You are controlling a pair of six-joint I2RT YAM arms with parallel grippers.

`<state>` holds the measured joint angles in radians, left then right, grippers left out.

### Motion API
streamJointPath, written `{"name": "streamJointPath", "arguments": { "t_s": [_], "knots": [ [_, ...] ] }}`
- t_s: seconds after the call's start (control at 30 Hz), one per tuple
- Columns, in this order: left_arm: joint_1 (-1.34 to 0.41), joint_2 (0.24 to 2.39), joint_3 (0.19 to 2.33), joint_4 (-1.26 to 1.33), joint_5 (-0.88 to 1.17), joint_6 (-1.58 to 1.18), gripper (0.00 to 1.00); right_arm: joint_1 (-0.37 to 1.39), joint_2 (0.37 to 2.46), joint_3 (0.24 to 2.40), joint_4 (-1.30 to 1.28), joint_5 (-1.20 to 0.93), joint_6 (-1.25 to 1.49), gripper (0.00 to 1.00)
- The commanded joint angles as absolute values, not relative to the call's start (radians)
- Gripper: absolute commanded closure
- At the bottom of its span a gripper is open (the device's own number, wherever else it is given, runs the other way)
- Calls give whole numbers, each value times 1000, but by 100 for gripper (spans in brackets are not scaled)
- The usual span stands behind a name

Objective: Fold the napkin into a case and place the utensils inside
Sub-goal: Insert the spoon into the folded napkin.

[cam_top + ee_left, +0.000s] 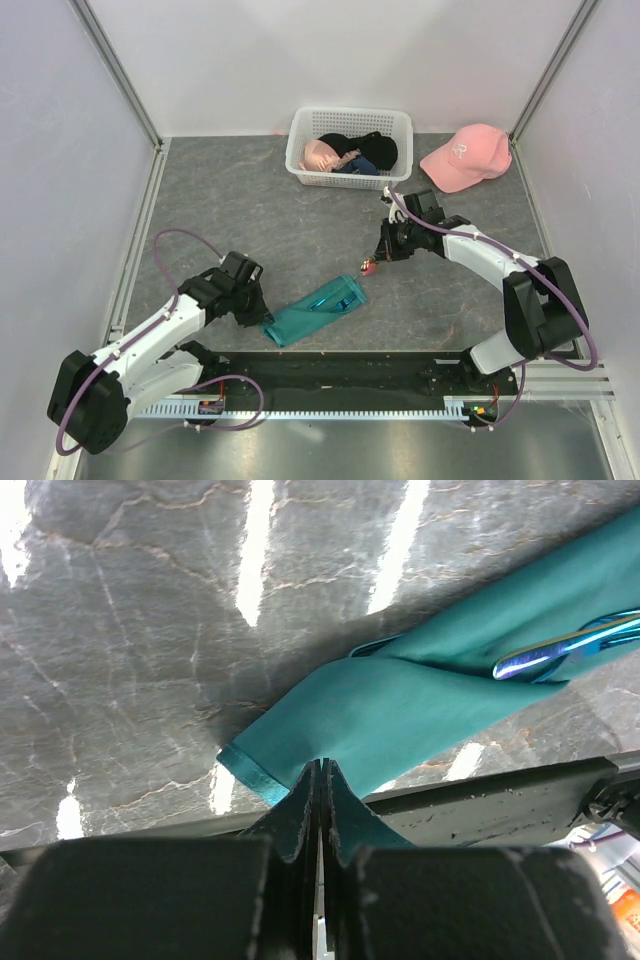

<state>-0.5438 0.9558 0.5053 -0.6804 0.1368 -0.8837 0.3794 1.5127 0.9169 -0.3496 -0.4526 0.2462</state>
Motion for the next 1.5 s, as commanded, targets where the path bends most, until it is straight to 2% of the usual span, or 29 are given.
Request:
{"name": "streamJointPath", "arguments": {
  "t_s": [0.0, 0.47, 1.07, 1.47],
  "knots": [
    [-543, 956, 488, -701, 120, -940, 98, 396, 1517, 940, -288, -453, 261, 100],
    [-548, 948, 449, -672, 133, -968, 98, 489, 1546, 910, -190, -436, 347, 100],
    [-560, 945, 443, -670, 124, -974, 98, 454, 1522, 960, -316, -333, 250, 100],
    [-560, 946, 442, -667, 126, -971, 98, 543, 1536, 934, -255, -351, 350, 100]
  ]
}}
